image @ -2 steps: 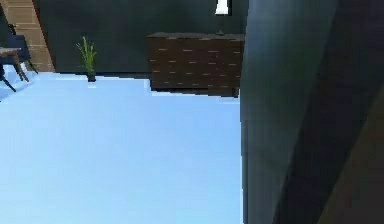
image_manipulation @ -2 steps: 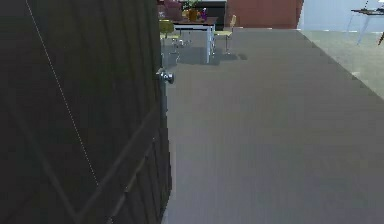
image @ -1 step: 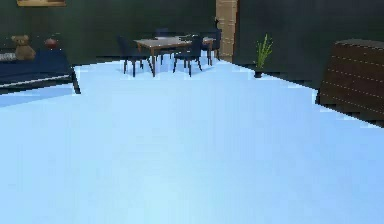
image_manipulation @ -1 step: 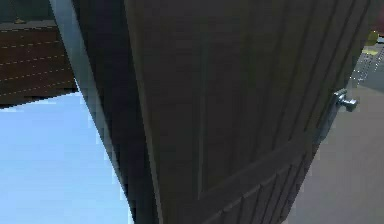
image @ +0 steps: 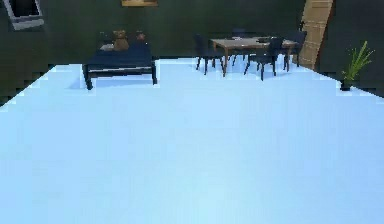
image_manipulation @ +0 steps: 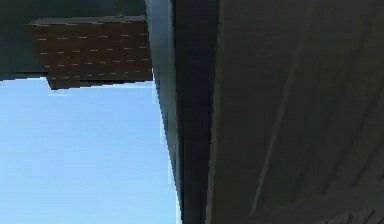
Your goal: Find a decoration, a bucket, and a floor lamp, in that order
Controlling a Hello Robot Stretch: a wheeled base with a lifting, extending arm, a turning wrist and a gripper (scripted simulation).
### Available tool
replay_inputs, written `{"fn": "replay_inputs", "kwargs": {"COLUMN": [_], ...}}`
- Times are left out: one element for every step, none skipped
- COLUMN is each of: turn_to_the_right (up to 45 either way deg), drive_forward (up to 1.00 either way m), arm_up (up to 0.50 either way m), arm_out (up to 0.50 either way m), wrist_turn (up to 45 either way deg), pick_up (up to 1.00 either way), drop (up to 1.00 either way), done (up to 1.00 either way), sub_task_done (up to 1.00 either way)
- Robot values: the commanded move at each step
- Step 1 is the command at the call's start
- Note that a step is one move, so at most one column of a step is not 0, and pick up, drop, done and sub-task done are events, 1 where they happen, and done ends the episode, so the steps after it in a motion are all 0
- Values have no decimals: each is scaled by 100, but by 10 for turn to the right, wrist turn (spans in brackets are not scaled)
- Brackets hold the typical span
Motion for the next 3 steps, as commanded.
{"fn": "replay_inputs", "kwargs": {"turn_to_the_right": [0, -30, 0], "drive_forward": [100, 0, 100], "arm_up": [0, 0, 0], "arm_out": [0, 0, 0], "wrist_turn": [0, 0, 0], "pick_up": [0, 0, 0], "drop": [0, 0, 0], "done": [0, 0, 0], "sub_task_done": [0, 0, 0]}}
